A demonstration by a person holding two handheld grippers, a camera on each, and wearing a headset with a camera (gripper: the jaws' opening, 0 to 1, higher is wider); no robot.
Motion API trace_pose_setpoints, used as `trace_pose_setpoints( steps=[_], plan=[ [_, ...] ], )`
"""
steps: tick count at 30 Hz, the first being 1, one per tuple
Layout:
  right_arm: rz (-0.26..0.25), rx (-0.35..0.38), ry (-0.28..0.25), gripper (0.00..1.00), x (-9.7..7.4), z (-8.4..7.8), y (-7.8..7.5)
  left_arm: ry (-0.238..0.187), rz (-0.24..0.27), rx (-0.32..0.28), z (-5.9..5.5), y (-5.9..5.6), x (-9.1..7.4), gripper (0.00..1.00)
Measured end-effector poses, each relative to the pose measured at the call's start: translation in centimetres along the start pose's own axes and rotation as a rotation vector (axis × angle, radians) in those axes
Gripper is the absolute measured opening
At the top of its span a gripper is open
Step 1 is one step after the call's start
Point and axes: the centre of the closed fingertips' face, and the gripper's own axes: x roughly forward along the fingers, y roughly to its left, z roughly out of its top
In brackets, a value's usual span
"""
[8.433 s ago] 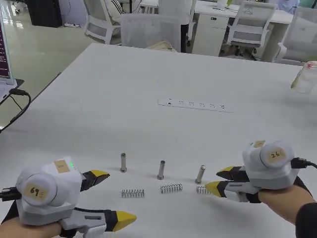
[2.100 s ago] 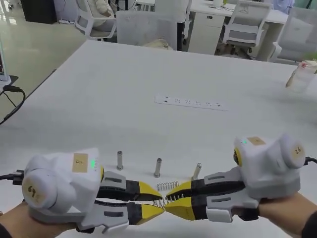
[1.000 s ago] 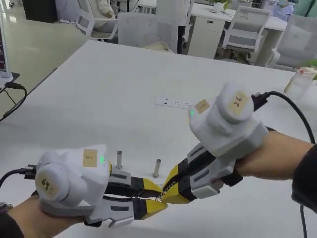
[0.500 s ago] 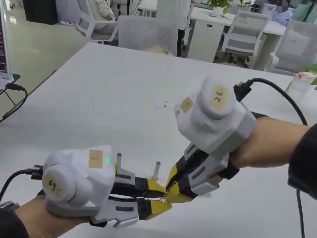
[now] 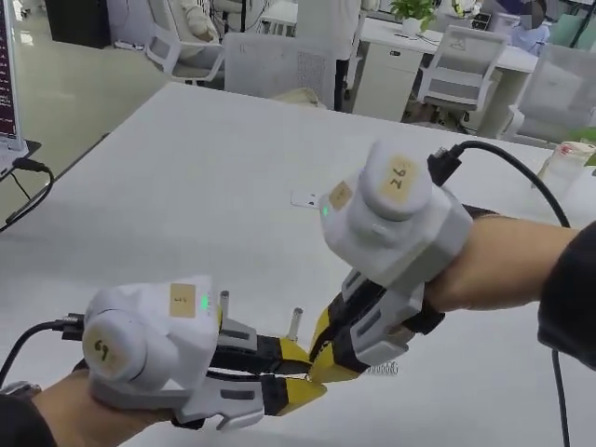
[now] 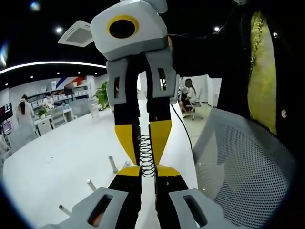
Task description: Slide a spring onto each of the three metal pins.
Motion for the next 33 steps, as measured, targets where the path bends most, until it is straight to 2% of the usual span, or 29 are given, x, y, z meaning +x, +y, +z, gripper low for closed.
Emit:
trace_pose_setpoints(
  steps=[7, 9, 24, 30, 33],
  plan=[
    [0.003, -0.002, 0.002, 0.09, -0.02, -0.10, 0.14, -0.001, -0.002, -0.002, -0.07, -0.07, -0.03, 0.02],
    [0.002, 0.001, -0.004, 0.12, -0.09, -0.06, 0.09, 0.002, -0.005, -0.001, -0.16, -0.17, -0.04, 0.02],
    [-0.010, 0.023, -0.025, 0.09, -0.02, -0.37, -0.12, -0.013, 0.007, -0.019, 0.01, 0.11, -0.20, 0.01],
    [-0.019, 0.025, -0.018, 0.09, -0.16, -0.25, -0.41, -0.019, 0.011, -0.024, 0.15, 0.30, -0.19, 0.02],
    [-0.015, 0.029, -0.005, 0.08, 0.03, -0.29, -0.36, -0.009, 0.012, -0.013, 0.04, 0.23, -0.11, 0.02]
  ],
)
